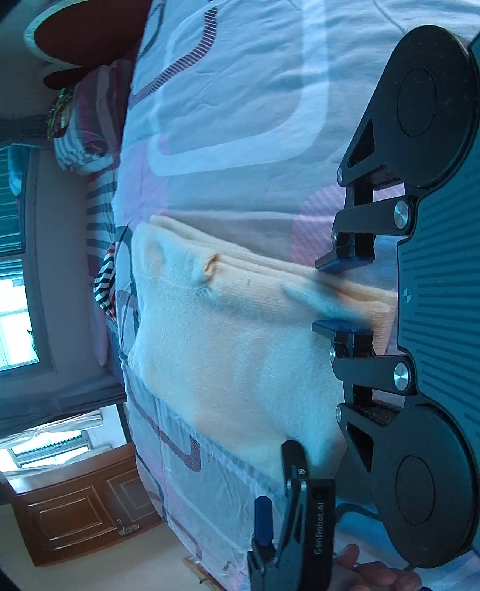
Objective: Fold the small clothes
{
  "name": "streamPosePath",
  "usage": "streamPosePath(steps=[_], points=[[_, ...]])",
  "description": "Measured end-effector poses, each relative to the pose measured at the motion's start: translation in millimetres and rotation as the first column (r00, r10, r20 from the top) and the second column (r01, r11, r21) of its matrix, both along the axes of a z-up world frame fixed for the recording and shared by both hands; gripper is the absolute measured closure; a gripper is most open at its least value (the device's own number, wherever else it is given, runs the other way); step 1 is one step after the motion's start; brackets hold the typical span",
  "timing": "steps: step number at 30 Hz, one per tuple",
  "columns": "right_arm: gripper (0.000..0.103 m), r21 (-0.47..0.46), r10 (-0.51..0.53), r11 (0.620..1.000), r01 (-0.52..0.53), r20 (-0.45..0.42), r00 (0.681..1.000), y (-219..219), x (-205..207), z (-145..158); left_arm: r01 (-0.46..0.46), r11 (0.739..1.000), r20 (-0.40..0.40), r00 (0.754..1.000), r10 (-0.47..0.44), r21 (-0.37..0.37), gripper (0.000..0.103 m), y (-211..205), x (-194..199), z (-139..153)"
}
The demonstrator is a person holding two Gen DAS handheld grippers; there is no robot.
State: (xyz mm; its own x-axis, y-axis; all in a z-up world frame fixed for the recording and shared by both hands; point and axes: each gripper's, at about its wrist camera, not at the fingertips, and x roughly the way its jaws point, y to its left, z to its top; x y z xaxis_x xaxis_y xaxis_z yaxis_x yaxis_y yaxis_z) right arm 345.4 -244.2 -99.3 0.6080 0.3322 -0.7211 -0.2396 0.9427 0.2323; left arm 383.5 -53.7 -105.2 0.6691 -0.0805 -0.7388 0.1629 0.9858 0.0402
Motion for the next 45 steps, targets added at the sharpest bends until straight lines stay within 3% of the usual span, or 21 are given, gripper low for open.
streamPosePath(steps=[3, 5, 9, 13, 16, 19, 22, 24, 25, 27, 30, 38, 45], points=[[0.072, 0.117, -0.056, 0.992, 0.054, 0.010, 0.998, -22, 8, 11, -0.023, 0.996, 0.040, 0.999, 0.027, -0.091, 0.011, 15, 14, 13], [0.062, 0.206, -0.108, 0.973, 0.108, -0.009, 0.994, -38, 24, 13, -0.045, 0.986, 0.039, 0.998, 0.051, -0.158, 0.011, 25, 34, 18], [0.059, 0.331, -0.151, 0.929, 0.168, -0.079, 0.985, -55, 67, 2, -0.076, 0.955, -0.073, 0.996, 0.057, -0.286, 0.013, 35, 83, 9], [0.059, 0.455, -0.137, 0.868, 0.200, -0.167, 0.976, -67, 99, -16, -0.124, 0.898, -0.186, 0.981, 0.048, -0.421, 0.013, 44, 117, -12], [0.059, 0.517, -0.124, 0.825, 0.229, -0.230, 0.965, -73, 113, -27, -0.121, 0.877, -0.195, 0.980, 0.032, -0.464, 0.013, 43, 129, -19], [0.059, 0.537, -0.107, 0.814, 0.222, -0.236, 0.966, -70, 120, -28, -0.093, 0.886, -0.199, 0.980, 0.000, -0.454, 0.017, 33, 138, -20], [0.060, 0.532, -0.105, 0.820, 0.211, -0.223, 0.969, -67, 122, -28, -0.040, 0.916, -0.191, 0.981, -0.040, -0.400, 0.031, 12, 141, -17], [0.060, 0.503, -0.105, 0.842, 0.195, -0.201, 0.974, -63, 120, -25, -0.014, 0.946, -0.167, 0.985, -0.043, -0.325, 0.039, -2, 141, -14], [0.065, 0.473, -0.107, 0.862, 0.185, -0.186, 0.977, -58, 118, -23, -0.001, 0.956, -0.153, 0.987, -0.046, -0.293, 0.042, -9, 140, -11], [0.071, 0.395, -0.099, 0.907, 0.146, -0.138, 0.985, -46, 113, -14, 0.021, 0.970, -0.122, 0.991, -0.053, -0.242, 0.058, -20, 138, -4], [0.077, 0.297, -0.093, 0.948, 0.111, -0.073, 0.993, -31, 106, 2, 0.051, 0.985, -0.079, 0.995, -0.065, -0.164, 0.070, -31, 128, 8], [0.077, 0.219, -0.074, 0.973, 0.069, 0.016, 0.997, 14, 82, 40, 0.086, 0.982, -0.019, 0.996, -0.091, -0.166, 0.073, 8, 100, 32], [0.077, 0.181, -0.022, 0.983, 0.013, 0.050, 0.998, 110, 68, 61, 0.075, 0.987, 0.013, 0.997, -0.073, -0.145, 0.073, 89, 71, 53]])
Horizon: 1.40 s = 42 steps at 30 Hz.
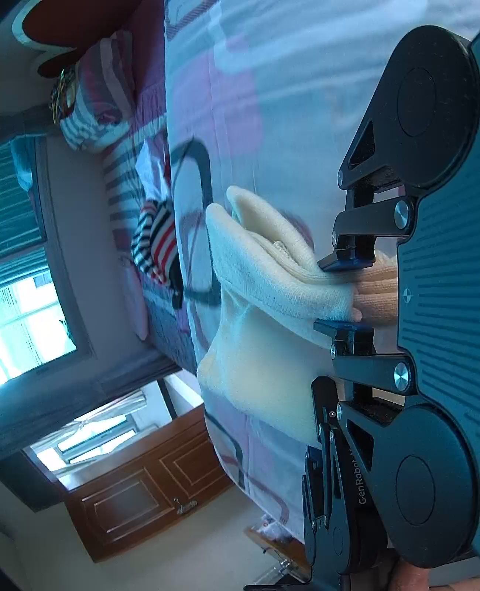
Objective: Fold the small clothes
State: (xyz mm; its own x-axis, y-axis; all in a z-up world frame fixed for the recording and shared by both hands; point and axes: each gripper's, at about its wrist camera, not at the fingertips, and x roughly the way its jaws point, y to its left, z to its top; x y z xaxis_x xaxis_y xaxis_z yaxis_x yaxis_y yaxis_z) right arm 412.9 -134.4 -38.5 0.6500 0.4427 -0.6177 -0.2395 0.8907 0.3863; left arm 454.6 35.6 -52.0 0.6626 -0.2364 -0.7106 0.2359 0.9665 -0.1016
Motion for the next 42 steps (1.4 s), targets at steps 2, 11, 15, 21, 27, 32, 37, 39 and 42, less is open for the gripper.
streamPosePath(steps=[2, 11, 15, 21, 27, 32, 37, 39, 42], points=[[0.077, 0.009, 0.019, 1.000, -0.019, 0.004, 1.000, 32, -1, 1, -0.016, 1.000, 0.006, 1.000, 0.016, 0.014, 0.073, 31, -8, 6], [0.077, 0.060, 0.083, 0.995, -0.080, -0.049, 0.995, 149, 3, -28, -0.060, 0.997, -0.064, 0.996, 0.063, 0.047, 0.066, 142, -25, -11], [0.077, 0.073, -0.022, 0.997, 0.032, -0.137, 0.990, 134, 0, -56, -0.088, 0.996, -0.048, 0.995, 0.089, 0.025, 0.032, 172, -28, -28], [0.077, 0.071, -0.065, 0.995, 0.075, -0.131, 0.989, 113, -7, -50, -0.065, 0.997, -0.026, 0.998, 0.064, -0.042, 0.037, 188, -22, -25], [0.077, -0.033, -0.025, 0.999, 0.024, -0.007, 1.000, 144, 15, -8, -0.129, 0.989, -0.001, 0.992, 0.129, -0.069, 0.044, 199, 7, -22], [0.078, -0.291, 0.081, 0.953, -0.084, -0.025, 0.996, 187, 45, -39, -0.097, 0.994, -0.059, 0.994, 0.094, -0.045, 0.043, 190, 32, -49], [0.077, -0.335, 0.033, 0.941, -0.049, -0.054, 0.998, 174, 48, -50, -0.102, 0.994, -0.040, 0.994, 0.104, 0.041, 0.044, 172, 31, -44], [0.077, -0.352, 0.029, 0.935, -0.037, -0.027, 0.999, 171, 34, -39, -0.094, 0.992, 0.002, 0.996, 0.095, 0.082, 0.044, 168, 11, -30], [0.077, -0.309, 0.062, 0.950, -0.051, 0.028, 0.998, 166, -2, -19, -0.087, 0.994, 0.025, 0.996, 0.086, 0.070, 0.041, 168, -31, -23]])
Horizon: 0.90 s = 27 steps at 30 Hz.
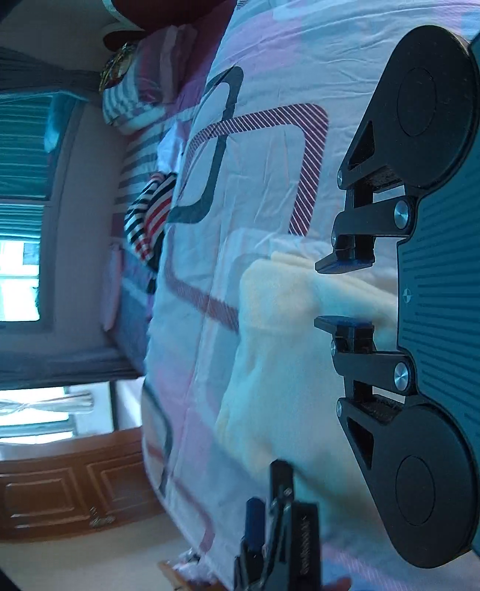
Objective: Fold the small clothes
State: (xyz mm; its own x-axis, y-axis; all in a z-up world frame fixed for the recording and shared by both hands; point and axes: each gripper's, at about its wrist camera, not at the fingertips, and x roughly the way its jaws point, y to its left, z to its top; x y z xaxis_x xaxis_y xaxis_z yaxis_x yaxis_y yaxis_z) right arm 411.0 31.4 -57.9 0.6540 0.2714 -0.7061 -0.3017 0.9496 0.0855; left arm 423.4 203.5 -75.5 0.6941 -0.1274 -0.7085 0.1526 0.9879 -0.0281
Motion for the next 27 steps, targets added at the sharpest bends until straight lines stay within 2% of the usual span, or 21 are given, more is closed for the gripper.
streamPosePath(steps=[4, 8, 10, 12, 16, 21, 25, 27], points=[[0.077, -0.009, 0.066, 0.998, -0.067, -0.023, 0.998, 11, -49, 3, 0.012, 0.999, -0.006, 1.000, -0.012, 0.044, 0.040, -11, -49, -8], [0.077, -0.116, 0.032, 0.992, -0.043, -0.099, 0.995, 10, -67, -25, -0.018, 0.997, -0.027, 0.999, 0.020, 0.079, 0.040, -17, -72, -19], [0.077, -0.106, 0.006, 0.994, -0.017, -0.099, 0.995, 3, -73, -27, -0.033, 0.996, -0.028, 0.999, 0.035, 0.085, 0.040, -17, -79, -16], [0.077, -0.079, -0.013, 0.997, 0.006, -0.091, 0.996, -1, -82, -17, -0.042, 0.996, -0.031, 0.999, 0.044, 0.084, 0.040, -17, -87, -10], [0.077, -0.018, 0.026, 0.999, -0.027, -0.071, 0.997, 1, -104, -1, -0.056, 0.996, -0.042, 0.997, 0.059, 0.070, 0.040, -16, -101, -7], [0.077, -0.055, 0.032, 0.998, -0.041, -0.153, 0.988, 6, -109, -23, -0.063, 0.995, -0.065, 0.996, 0.068, 0.073, 0.038, -24, -114, -9], [0.077, -0.020, 0.027, 0.999, -0.030, -0.157, 0.987, 0, -109, -31, -0.077, 0.991, -0.066, 0.994, 0.084, 0.108, 0.035, -31, -121, -18], [0.077, -0.014, 0.032, 0.999, -0.034, -0.149, 0.988, -1, -110, -32, -0.096, 0.989, -0.065, 0.992, 0.104, 0.116, 0.030, -32, -121, -19]])
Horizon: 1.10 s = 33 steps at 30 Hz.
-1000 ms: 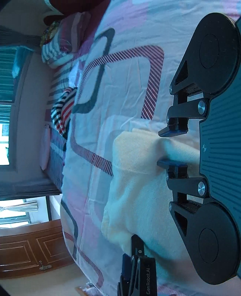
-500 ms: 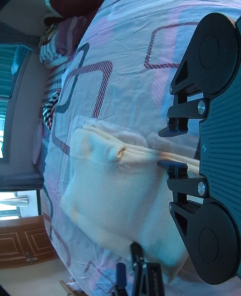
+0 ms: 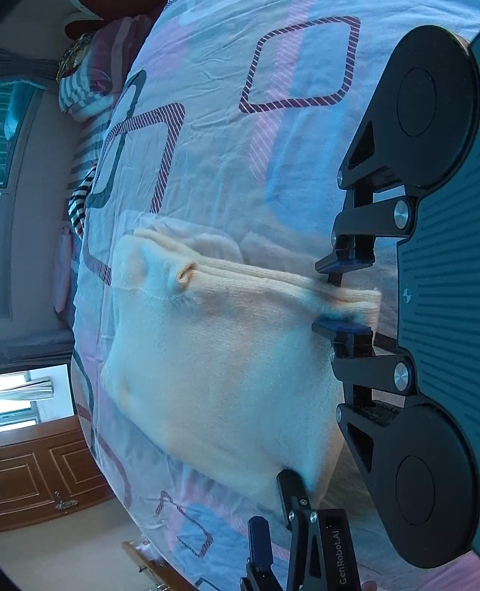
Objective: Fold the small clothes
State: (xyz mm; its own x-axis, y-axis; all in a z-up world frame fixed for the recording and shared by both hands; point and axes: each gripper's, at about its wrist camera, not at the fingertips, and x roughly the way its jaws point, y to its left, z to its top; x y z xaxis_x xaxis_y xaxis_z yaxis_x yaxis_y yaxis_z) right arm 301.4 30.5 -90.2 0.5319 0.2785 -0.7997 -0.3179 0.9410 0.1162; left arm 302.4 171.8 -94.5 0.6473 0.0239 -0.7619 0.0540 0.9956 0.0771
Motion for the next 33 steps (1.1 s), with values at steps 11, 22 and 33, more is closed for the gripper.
streamPosePath(steps=[11, 22, 33], points=[[0.077, 0.030, 0.008, 1.000, -0.009, 0.034, 0.999, -6, -7, -2, -0.063, 0.996, 0.006, 0.998, 0.063, 0.061, 0.019, -8, -1, -1], [0.077, 0.005, 0.029, 1.000, -0.029, 0.037, 0.999, -4, -8, -1, -0.099, 0.990, 0.014, 0.995, 0.098, 0.096, 0.007, -8, -2, -3], [0.039, 0.085, -0.032, 0.996, 0.022, 0.119, 0.992, -37, -60, 31, -0.125, 0.992, 0.056, 0.990, 0.126, -0.007, 0.000, 2, -54, 25]])
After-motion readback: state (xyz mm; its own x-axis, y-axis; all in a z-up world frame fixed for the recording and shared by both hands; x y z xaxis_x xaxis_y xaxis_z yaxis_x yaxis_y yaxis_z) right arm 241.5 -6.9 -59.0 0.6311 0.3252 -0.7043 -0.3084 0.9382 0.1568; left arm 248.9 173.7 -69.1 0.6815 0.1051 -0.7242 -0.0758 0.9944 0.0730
